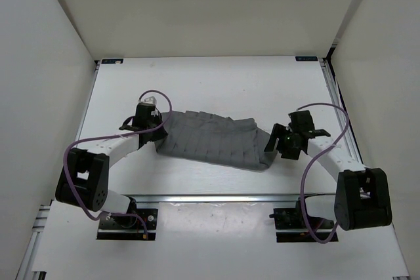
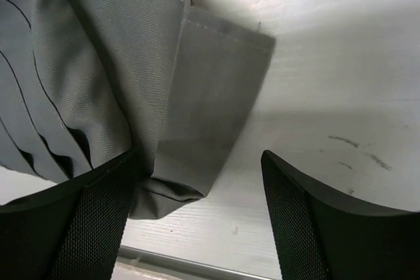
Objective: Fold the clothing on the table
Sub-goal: Fold the skirt
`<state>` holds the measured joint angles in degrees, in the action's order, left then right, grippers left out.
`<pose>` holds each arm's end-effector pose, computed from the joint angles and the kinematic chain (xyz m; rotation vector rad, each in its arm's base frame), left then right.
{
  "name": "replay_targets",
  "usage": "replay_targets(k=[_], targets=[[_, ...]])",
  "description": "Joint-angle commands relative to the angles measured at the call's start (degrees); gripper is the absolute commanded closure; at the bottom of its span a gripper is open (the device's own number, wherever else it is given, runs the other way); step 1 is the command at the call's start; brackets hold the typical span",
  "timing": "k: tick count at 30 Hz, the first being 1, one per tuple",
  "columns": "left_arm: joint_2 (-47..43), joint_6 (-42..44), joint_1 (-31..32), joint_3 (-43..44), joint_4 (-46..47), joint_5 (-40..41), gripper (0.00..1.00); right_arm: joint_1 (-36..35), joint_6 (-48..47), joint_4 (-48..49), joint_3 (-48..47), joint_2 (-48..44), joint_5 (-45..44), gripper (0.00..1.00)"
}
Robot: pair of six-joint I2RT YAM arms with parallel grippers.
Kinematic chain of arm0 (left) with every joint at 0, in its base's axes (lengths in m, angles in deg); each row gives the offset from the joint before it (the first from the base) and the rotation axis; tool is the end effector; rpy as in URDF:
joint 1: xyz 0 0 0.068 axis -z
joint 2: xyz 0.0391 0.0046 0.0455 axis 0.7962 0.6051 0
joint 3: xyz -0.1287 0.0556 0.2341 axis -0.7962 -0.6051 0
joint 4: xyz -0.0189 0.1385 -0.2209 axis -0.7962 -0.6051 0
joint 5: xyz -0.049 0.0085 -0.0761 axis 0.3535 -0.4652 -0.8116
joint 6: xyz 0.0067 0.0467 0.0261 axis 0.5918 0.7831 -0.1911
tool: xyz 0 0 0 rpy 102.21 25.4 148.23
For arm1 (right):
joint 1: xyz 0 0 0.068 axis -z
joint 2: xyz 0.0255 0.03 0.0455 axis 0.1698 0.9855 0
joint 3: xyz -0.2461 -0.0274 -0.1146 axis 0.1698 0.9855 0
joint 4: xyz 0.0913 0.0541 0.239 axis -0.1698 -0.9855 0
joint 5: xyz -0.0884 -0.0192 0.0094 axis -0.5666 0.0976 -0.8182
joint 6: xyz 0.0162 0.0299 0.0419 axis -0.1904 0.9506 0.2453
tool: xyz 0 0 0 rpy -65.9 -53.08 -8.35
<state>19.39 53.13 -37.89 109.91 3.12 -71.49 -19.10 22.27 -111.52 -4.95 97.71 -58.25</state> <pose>0.2647 -0.0707 0.1705 -0.2915 2.4681 -0.3407 0.2252 0.0411 0.1782 0.3029 2.6230 0.3524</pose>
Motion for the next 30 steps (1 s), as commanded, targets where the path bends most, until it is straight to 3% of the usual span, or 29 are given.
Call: replay_targets(k=[1, 2, 6, 12, 15, 18, 19, 21, 22, 23, 24, 25, 30], targets=[[-2.9, 0.3, -0.4, -1.6, 1.3, -0.9, 1.00, 2.4, 4.5, 4.8, 2.2, -1.1, 6.4, 0.20], [-2.7, -0.2, -0.5, -1.4, 1.4, -1.4, 1.00, 3.9, 5.3, 7.7, 3.2, -1.5, 8.9, 0.20], [-3.1, -0.2, -0.6, -2.5, 1.7, -1.4, 1.00, 5.1, 9.9, 15.4, 7.6, -0.4, 13.6, 0.04], [-2.9, -0.4, -0.5, -2.9, 2.1, -1.4, 1.00, 1.2, 13.9, 23.6, 8.0, 5.4, 18.2, 0.04], [-2.9, -0.5, -0.3, -3.2, 2.2, -1.1, 1.00, -2.2, 13.1, 23.0, 4.8, 9.3, 17.2, 0.05], [-2.4, -0.5, -0.2, -3.3, 2.5, -1.7, 1.00, -4.1, 13.2, 25.0, 3.2, 12.0, 18.9, 0.11], [-2.3, -0.3, 0.1, -3.6, 2.9, -1.3, 1.00, -4.4, 13.3, 25.9, 3.2, 12.9, 19.6, 0.16], [-2.4, -0.7, 0.3, -4.1, 3.4, -1.4, 1.00, -5.4, 12.7, 27.8, 3.7, 13.7, 20.9, 0.37], [-2.0, -1.1, 0.4, -4.2, 3.4, -1.4, 1.00, -5.4, 12.4, 27.9, 4.2, 13.7, 21.1, 0.61], [-2.0, -1.4, 0.8, -4.8, 3.7, -1.4, 1.00, -4.8, 11.8, 27.0, 3.9, 13.9, 21.0, 0.75], [-2.1, -1.3, 1.3, -4.9, 3.8, -1.4, 1.00, -3.5, 11.9, 26.7, 4.1, 13.4, 20.8, 0.96], [-2.5, -1.6, 1.6, -4.7, 3.5, -1.1, 1.00, -3.1, 11.4, 26.0, 4.3, 13.0, 20.6, 1.00], [-3.0, -3.6, 8.3, -5.8, 4.3, 0.5, 1.00, 4.5, 4.7, 16.7, 1.3, 9.7, 17.2, 1.00]])
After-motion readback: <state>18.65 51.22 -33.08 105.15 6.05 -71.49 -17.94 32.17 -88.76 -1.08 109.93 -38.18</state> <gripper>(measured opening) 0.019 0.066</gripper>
